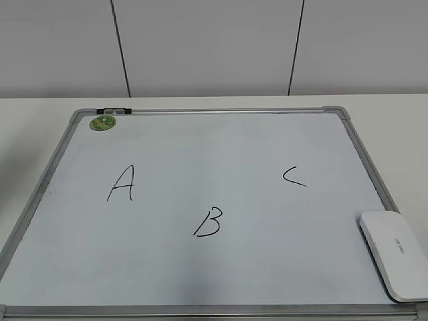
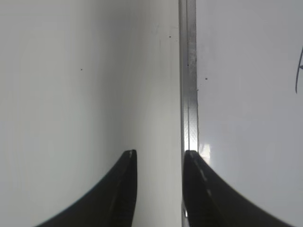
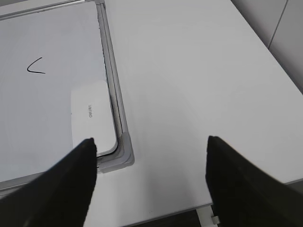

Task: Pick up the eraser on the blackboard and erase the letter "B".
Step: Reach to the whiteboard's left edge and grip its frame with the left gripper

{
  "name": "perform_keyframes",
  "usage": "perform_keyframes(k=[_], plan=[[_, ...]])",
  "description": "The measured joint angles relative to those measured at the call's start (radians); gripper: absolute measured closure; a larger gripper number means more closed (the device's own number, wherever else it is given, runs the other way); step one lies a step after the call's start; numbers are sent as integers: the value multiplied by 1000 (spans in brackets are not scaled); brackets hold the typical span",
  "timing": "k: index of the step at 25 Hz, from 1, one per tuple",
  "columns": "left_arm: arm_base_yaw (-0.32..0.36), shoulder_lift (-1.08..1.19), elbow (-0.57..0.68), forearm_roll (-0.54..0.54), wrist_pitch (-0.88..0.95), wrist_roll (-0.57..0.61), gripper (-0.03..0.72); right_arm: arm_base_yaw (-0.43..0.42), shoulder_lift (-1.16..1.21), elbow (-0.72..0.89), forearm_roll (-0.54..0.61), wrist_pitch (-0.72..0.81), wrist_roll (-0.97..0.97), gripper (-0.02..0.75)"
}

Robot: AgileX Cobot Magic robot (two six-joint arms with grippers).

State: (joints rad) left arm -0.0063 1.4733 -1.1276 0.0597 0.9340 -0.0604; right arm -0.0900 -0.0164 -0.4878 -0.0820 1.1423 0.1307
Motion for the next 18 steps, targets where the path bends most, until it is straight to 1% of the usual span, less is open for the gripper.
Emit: perform_keyframes(k=[8,13,18], plan=[[-2,280,-149,-18,-20,0,446,0,0,0,0,0,0,204],[-38,413,-223,-18,-22,0,446,0,0,0,0,0,0,204],[-68,508,-247,-18,-23,0,446,0,0,0,0,0,0,204]])
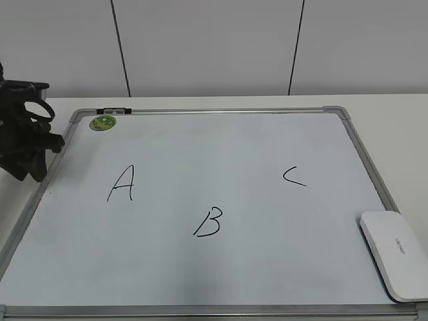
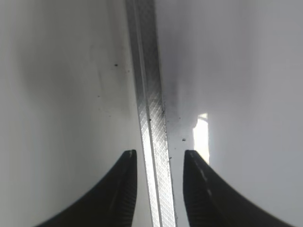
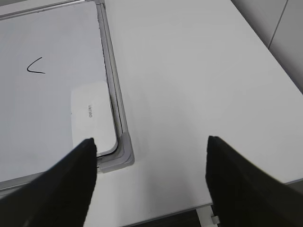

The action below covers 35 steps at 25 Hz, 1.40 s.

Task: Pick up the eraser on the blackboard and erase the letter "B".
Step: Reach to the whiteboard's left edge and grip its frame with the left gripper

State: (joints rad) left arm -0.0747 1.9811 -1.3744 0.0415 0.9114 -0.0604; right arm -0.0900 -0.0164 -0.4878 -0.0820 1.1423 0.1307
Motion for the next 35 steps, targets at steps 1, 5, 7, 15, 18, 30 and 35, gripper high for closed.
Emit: perform_keyframes(k=[1,5,7,15,18,30,35], plan=[[-2,16,0,-2,-2,0,446,0,0,0,0,0,0,204],[0,61,0,-2,-4,0,446,0,0,0,0,0,0,204],[0,71,0,-2,-8,-3,446,0,0,0,0,0,0,204],[6,73,-2,25,-55,-34,446,0,0,0,0,0,0,204],[6,73,-2,36,-62,-36,446,0,0,0,0,0,0,204],[6,104,-7,40,-86,-38,446,0,0,0,0,0,0,204],[6,106,-6,40,-86,-38,446,0,0,0,0,0,0,204]])
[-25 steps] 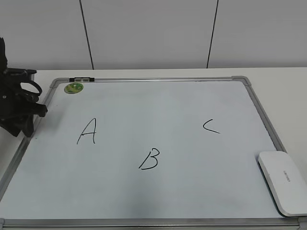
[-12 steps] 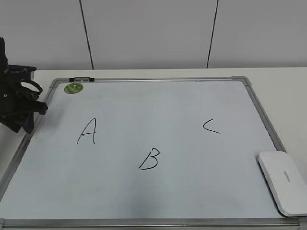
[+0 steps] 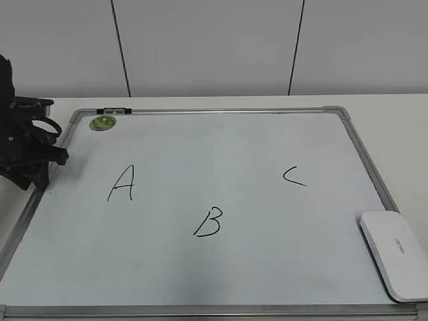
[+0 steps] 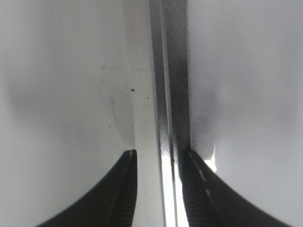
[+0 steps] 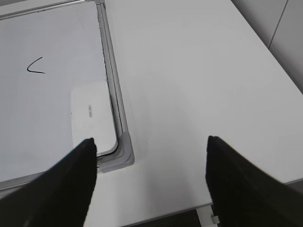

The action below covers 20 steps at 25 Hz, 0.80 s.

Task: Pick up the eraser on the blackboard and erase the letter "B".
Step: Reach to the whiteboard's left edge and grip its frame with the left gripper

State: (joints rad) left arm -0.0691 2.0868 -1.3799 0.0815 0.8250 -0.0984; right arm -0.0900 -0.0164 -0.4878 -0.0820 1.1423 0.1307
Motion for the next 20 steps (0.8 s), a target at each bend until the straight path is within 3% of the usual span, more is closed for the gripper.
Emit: perform_keyframes(k=[14,20], plan=[[2,12,-13,-21,10,0,520,0,0,0,0,0,0,204],[20,14,-13,-45,12,0,641,0,0,0,0,0,0,204]])
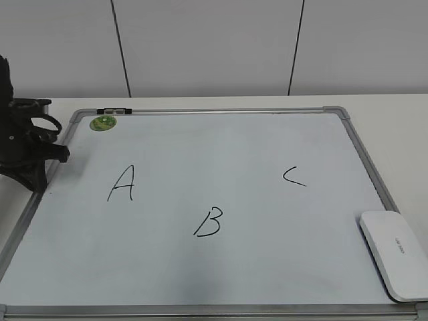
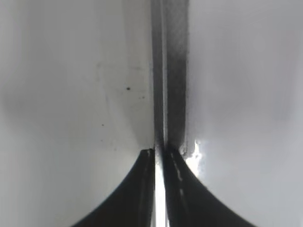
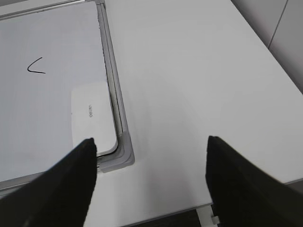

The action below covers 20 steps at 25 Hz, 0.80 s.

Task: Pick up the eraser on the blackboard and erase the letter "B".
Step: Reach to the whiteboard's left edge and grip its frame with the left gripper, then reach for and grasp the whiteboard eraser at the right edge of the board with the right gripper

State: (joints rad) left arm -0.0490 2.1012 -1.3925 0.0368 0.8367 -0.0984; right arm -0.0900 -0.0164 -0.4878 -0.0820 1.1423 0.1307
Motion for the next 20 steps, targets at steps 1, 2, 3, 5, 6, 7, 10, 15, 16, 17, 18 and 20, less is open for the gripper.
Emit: perform_keyframes(k=[1,2,3,5,6,7,10,15,16,17,18,20], plan=[[5,0,0,-7,2,-2,655,0,0,0,0,0,0,204],[7,0,-2,-11,2,-2,661,0,0,0,0,0,0,204],[8,0,-2,-16,2,-3,662,0,0,0,0,0,0,204],[9,0,-2,-18,2,-3,662,0,0,0,0,0,0,204],[9,0,-2,-20,2,-3,662,0,0,0,0,0,0,204],[9,0,-2,-20,2,-3,662,0,0,0,0,0,0,204],[9,0,-2,-20,4,-3,663,0,0,0,0,0,0,204],[9,0,-2,-20,4,-3,664,0,0,0,0,0,0,204],[9,0,-2,-20,4,-3,664,0,0,0,0,0,0,204],[9,0,-2,-20,4,-3,664,0,0,0,0,0,0,204],[9,0,-2,-20,4,-3,664,0,0,0,2,0,0,204],[9,0,-2,-20,4,-3,664,0,0,-2,2,0,0,204]])
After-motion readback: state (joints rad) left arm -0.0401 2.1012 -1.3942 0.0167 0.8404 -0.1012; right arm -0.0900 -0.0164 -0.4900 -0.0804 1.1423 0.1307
